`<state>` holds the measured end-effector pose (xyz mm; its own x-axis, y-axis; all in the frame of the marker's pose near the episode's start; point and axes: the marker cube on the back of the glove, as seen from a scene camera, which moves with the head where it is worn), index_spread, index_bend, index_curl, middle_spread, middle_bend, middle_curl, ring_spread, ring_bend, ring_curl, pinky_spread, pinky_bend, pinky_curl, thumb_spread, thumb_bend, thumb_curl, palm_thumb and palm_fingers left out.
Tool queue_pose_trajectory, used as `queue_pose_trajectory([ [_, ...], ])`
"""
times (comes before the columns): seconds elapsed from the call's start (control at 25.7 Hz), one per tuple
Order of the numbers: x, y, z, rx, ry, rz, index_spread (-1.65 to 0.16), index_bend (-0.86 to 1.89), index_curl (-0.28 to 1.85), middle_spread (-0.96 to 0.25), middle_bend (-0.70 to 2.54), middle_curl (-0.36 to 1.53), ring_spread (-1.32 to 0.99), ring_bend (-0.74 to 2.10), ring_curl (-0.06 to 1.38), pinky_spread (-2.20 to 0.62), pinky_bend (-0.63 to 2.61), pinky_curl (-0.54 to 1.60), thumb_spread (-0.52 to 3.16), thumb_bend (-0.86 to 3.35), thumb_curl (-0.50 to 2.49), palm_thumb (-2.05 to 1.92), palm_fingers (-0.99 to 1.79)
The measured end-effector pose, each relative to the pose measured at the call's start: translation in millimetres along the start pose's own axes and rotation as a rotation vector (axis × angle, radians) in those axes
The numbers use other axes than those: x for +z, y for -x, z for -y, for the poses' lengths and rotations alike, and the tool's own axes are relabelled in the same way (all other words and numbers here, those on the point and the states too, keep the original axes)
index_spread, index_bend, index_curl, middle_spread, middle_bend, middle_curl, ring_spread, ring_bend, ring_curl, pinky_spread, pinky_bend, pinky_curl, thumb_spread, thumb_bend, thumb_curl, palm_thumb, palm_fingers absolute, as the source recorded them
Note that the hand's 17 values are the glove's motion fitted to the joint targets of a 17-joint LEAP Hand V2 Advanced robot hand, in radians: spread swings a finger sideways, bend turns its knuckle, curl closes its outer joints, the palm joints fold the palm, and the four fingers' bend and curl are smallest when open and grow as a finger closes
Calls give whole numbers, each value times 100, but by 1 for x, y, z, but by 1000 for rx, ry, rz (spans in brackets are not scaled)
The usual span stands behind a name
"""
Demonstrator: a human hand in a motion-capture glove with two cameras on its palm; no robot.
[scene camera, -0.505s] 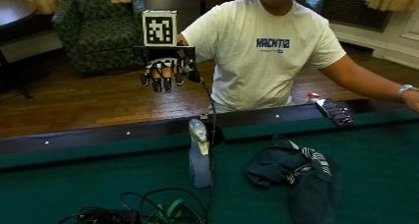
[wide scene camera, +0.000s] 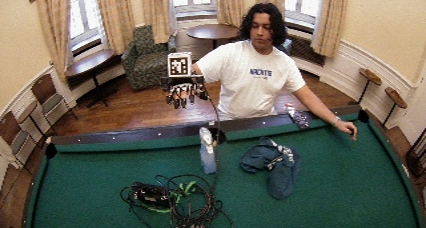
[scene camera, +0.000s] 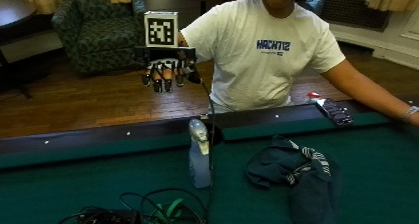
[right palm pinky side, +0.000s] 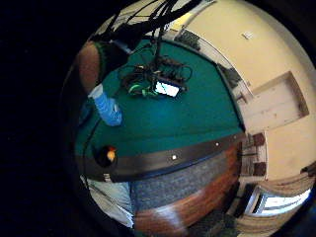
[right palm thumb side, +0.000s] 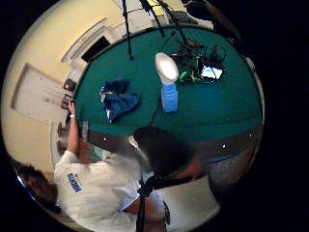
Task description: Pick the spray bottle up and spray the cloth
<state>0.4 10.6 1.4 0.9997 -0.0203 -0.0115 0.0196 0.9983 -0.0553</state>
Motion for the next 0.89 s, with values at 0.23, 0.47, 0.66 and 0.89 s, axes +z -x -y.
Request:
queue_pose_trajectory([
  [0.23,14,-1,1,-5,-5,28,-39,11,14,-9,27,23,-9,53,26,20,42,25,88,2,19,30,56],
  [0.47,34,-3,3,12,-14,63,-40,11,16,-10,26,26,-10,52,27,20,42,28,92,-1,22,31,54],
  [0.66,52,-10,-2,19,-6,127,-40,11,16,-10,25,28,-10,50,28,20,43,29,94,-2,24,31,52],
  [0.89,80,-17,-12,68,-5,181,-40,11,17,-10,24,30,-10,50,29,20,43,30,94,-2,26,32,51],
])
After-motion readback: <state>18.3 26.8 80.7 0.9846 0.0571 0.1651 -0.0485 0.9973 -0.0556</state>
